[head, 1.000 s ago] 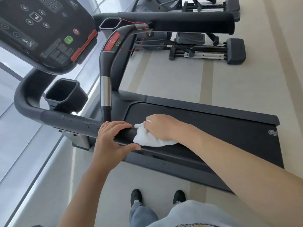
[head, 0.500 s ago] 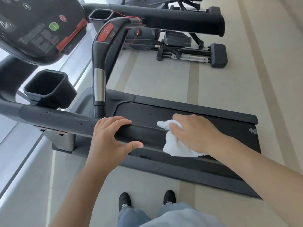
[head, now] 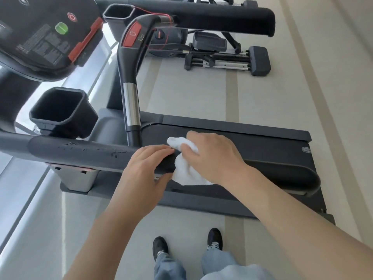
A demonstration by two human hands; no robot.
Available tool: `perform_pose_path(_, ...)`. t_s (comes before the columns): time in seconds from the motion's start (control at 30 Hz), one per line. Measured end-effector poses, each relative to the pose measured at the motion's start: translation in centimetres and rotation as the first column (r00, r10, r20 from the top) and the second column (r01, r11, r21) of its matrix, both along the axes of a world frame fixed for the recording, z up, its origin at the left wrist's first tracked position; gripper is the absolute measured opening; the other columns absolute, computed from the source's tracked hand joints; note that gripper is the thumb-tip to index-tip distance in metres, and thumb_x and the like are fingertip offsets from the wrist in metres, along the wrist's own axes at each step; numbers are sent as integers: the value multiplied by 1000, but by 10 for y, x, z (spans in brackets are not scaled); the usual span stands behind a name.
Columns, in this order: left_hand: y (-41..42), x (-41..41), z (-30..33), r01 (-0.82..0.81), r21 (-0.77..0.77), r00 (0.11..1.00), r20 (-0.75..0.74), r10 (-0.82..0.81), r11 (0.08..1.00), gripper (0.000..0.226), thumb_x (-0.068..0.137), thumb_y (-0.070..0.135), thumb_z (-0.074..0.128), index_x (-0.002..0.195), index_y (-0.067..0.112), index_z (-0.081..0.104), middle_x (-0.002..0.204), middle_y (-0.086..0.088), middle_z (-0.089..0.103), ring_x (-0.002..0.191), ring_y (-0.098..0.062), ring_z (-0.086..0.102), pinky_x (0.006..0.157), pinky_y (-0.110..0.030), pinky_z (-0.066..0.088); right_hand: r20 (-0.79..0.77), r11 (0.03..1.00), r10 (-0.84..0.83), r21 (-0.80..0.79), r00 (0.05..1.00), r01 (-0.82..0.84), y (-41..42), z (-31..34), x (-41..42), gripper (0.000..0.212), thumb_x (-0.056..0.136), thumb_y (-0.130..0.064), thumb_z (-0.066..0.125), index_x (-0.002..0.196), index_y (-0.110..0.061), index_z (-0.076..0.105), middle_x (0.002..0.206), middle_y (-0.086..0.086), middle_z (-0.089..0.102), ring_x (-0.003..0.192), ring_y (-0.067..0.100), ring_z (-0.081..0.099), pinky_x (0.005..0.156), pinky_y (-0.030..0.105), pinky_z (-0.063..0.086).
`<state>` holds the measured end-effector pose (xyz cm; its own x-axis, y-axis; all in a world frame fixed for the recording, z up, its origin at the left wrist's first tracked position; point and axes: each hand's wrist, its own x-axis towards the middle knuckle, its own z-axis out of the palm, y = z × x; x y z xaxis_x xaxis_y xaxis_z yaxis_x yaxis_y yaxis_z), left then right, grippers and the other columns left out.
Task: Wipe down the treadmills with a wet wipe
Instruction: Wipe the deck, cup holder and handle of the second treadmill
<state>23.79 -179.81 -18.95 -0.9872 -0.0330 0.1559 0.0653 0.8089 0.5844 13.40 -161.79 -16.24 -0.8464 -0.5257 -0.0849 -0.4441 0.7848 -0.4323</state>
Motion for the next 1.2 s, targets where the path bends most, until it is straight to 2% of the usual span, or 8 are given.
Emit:
perform_pose_path(0.1, 1, 1, -4, 19, 19, 999, -33, -18, 1000, 59, 78, 3, 89, 133, 15, 70, 135, 12, 64, 128, -15, 55, 113, -10, 29, -9, 998, -7, -62, 1000, 6, 10, 0, 5, 35, 103, -43, 46, 74, -25, 37, 72, -5, 48, 68, 16, 47, 58, 35, 33)
perform_pose_path(0.23, -10, 3, -5, 68, -26, 994, -80, -70, 997, 53, 81, 7, 89, 130, 12, 71, 134, 6, 66, 127, -15, 54, 115, -9, 28, -137, 997, -3, -78, 991, -8, 18, -7, 17, 35, 103, -50, 44, 82, -22, 46, 77, -5, 47, 74, 19, 48, 60, 35, 38)
perform_pose_path(0.37, -17, 7, -6, 110, -106, 984, -126, -123, 988, 51, 81, 3, 85, 129, 9, 71, 134, 1, 66, 126, -21, 58, 116, -24, 37, -343, 994, -105, -37, 933, 99, 1, -20, 27, 30, 98, -47, 38, 80, -24, 42, 73, -7, 45, 67, 21, 46, 55, 32, 33)
perform_pose_path(0.5, -35, 14, -4, 66, -124, 980, -181, -88, 990, 44, 84, 2, 82, 126, 10, 73, 130, 1, 67, 122, -23, 60, 112, -32, 44, -406, 985, -174, -89, 897, 150, -31, -24, 34, 25, 98, -42, 42, 80, -25, 36, 70, -6, 47, 63, 22, 43, 56, 30, 29)
perform_pose_path(0.67, -65, 27, 8, -26, -65, 974, -224, 10, 998, 39, 87, 4, 81, 125, 11, 73, 128, 6, 66, 119, -17, 60, 107, -20, 43, -368, 995, -94, -51, 925, 81, -94, -17, 35, 29, 97, -45, 40, 87, -23, 55, 79, -6, 59, 69, 20, 54, 58, 31, 36)
perform_pose_path(0.83, -93, 37, 8, -153, -71, 973, -187, 137, 986, 44, 86, 7, 83, 128, 16, 73, 129, 11, 66, 123, -11, 58, 102, -19, 45, -263, 993, -112, -67, 958, 97, -127, -12, 36, 21, 101, -42, 45, 92, -24, 53, 88, -7, 61, 79, 22, 57, 65, 34, 37)
perform_pose_path(1.03, -65, 32, 4, -118, -29, 977, -183, 110, 993, 43, 86, 9, 83, 127, 18, 73, 128, 14, 65, 121, -7, 59, 101, -17, 44, -201, 996, -12, -88, 980, -6, -93, -4, 31, 23, 104, -44, 43, 90, -28, 37, 82, -11, 47, 77, 20, 49, 65, 34, 33)
perform_pose_path(1.2, -29, 27, -3, -87, -22, 984, -160, 83, 996, 38, 89, 11, 81, 126, 15, 74, 130, 10, 66, 124, -12, 59, 107, -9, 38, -97, 992, -126, -6, 987, 126, -6, -1, 17, 31, 101, -43, 43, 79, -21, 40, 70, -5, 49, 64, 13, 47, 55, 34, 29)
